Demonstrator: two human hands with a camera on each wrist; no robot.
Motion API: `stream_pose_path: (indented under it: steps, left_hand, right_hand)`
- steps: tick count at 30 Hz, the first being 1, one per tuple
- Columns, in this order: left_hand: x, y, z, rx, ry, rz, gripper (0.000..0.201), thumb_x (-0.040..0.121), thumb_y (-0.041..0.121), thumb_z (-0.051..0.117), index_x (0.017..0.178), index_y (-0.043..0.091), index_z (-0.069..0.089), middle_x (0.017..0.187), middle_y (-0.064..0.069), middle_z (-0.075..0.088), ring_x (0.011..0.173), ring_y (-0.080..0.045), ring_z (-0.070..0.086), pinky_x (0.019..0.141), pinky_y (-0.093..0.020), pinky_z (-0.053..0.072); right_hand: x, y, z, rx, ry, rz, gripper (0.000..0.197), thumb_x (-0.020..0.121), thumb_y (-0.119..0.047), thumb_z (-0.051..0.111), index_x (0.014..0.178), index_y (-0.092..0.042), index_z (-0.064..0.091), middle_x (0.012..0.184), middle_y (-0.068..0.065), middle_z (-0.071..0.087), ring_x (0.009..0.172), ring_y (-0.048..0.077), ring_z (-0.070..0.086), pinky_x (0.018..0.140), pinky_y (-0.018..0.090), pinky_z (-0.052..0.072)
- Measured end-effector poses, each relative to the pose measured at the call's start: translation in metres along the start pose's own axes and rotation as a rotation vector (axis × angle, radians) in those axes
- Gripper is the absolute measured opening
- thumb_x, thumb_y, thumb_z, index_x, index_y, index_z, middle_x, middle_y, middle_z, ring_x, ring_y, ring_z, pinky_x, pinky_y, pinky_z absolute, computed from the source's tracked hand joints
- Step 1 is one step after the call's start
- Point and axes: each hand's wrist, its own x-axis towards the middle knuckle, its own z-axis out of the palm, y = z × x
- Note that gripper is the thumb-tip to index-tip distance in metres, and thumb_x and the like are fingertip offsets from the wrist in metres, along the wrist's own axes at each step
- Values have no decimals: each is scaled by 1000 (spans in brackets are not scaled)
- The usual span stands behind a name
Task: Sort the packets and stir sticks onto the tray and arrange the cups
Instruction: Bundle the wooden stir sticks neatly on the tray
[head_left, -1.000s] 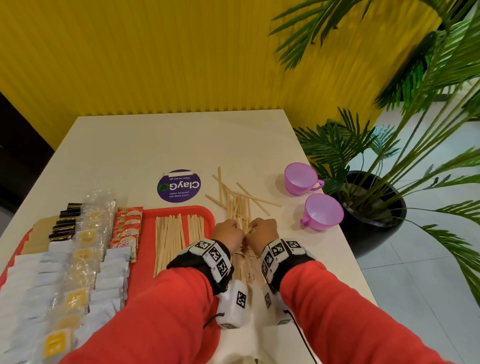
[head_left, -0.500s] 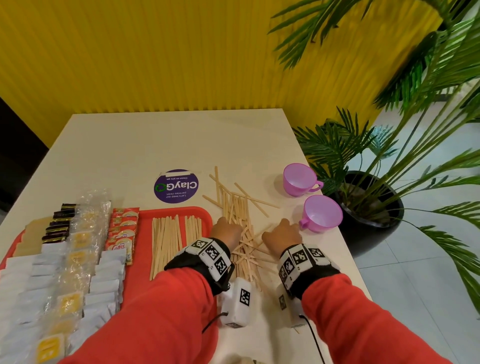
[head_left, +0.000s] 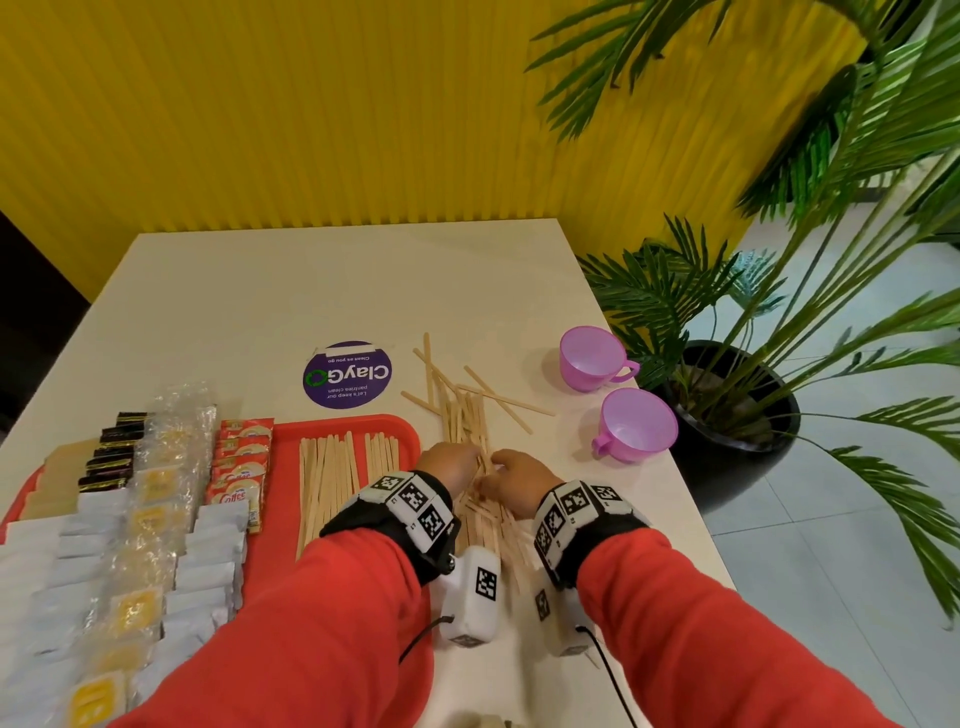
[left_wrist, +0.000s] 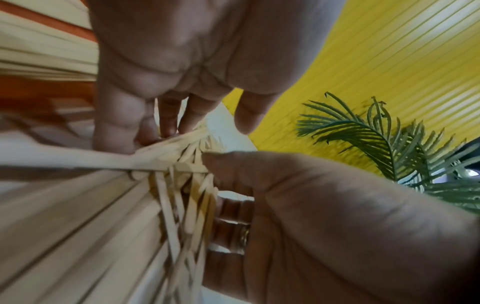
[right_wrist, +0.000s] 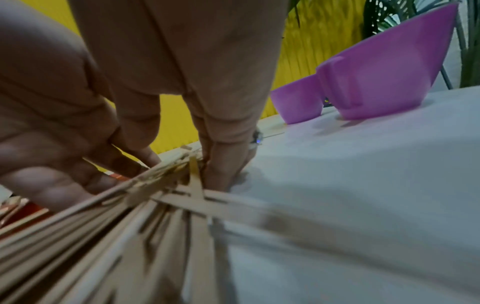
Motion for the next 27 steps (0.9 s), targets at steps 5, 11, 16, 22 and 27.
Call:
stream_pose_path:
  steps: [5, 11, 16, 22, 27]
  left_hand:
    - [-4, 1, -7, -118, -2, -6, 42, 98, 3, 36, 139, 2, 37, 141, -19, 42, 129, -31, 43, 95, -34, 40]
    - [-1, -3, -5, -391, 6, -38, 43, 98, 32, 41, 128, 3, 49, 127, -23, 54, 103, -30, 59, 84, -40, 49]
    - [1, -4, -7, -490, -40, 7, 42, 94, 38, 45, 117, 5, 60, 105, -15, 64, 83, -29, 60, 75, -36, 51]
    - [-7, 0, -10, -624, -48, 0, 28, 99, 19, 41, 72, 17, 48, 72, 1, 46, 62, -12, 44, 52, -26, 42]
    - [-3, -2, -9, -663, -40, 5, 24, 96, 15, 47, 72, 20, 46, 74, 2, 44, 63, -12, 42, 59, -27, 38]
  right_hand:
    - [3, -5, 2, 130, 38, -46, 41, 84, -23, 63, 121, -10, 51, 110, 6, 58, 90, 18, 53, 79, 28, 44]
    - [5, -13, 6, 154, 19, -80, 13, 87, -20, 57, 98, -13, 54, 77, -3, 55, 63, 8, 49, 55, 20, 36]
    - [4, -18, 6, 157, -14, -81, 19, 88, -13, 54, 73, -23, 49, 69, -6, 51, 61, 7, 48, 58, 20, 39]
    - [6, -19, 3, 229, 25, -49, 25, 83, -11, 57, 108, -6, 58, 102, 11, 64, 93, 24, 59, 85, 33, 48]
    - [8, -12, -2, 298, 75, -19, 34, 88, -13, 55, 120, -5, 47, 112, 13, 60, 97, 25, 57, 78, 28, 42]
